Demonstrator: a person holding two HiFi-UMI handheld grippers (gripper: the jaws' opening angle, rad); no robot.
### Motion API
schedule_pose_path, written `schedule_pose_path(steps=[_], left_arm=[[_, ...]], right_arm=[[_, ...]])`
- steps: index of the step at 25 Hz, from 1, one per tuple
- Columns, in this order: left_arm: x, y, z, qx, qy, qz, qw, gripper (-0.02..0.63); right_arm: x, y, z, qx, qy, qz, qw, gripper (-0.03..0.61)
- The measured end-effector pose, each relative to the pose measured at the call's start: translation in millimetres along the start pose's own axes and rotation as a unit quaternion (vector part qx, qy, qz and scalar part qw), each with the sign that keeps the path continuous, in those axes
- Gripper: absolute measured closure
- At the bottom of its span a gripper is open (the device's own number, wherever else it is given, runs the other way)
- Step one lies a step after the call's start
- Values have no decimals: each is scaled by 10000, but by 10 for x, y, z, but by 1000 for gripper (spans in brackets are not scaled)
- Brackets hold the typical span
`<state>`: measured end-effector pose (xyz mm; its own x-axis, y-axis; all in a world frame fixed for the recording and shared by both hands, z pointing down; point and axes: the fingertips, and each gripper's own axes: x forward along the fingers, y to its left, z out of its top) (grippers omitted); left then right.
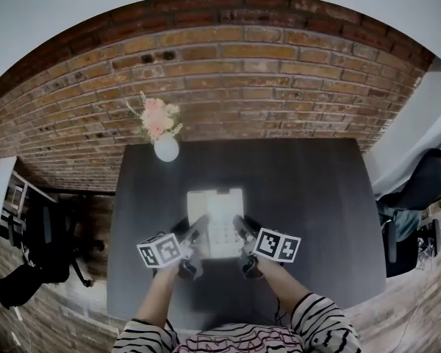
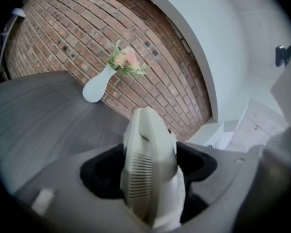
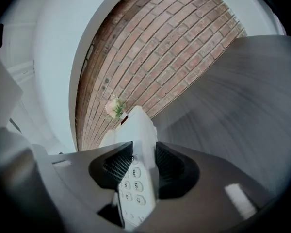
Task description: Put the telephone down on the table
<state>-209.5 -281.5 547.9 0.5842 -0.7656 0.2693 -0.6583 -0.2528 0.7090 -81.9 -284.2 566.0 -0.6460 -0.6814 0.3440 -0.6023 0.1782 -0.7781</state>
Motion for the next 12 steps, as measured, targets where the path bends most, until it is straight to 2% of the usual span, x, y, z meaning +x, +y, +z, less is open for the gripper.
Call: schedule_pose_path(steps=[12], left_arm=[[836,433,267,-66,64,118,9999,281]], right_arm=[[697,-486,481,2,102,-116,9999,436]])
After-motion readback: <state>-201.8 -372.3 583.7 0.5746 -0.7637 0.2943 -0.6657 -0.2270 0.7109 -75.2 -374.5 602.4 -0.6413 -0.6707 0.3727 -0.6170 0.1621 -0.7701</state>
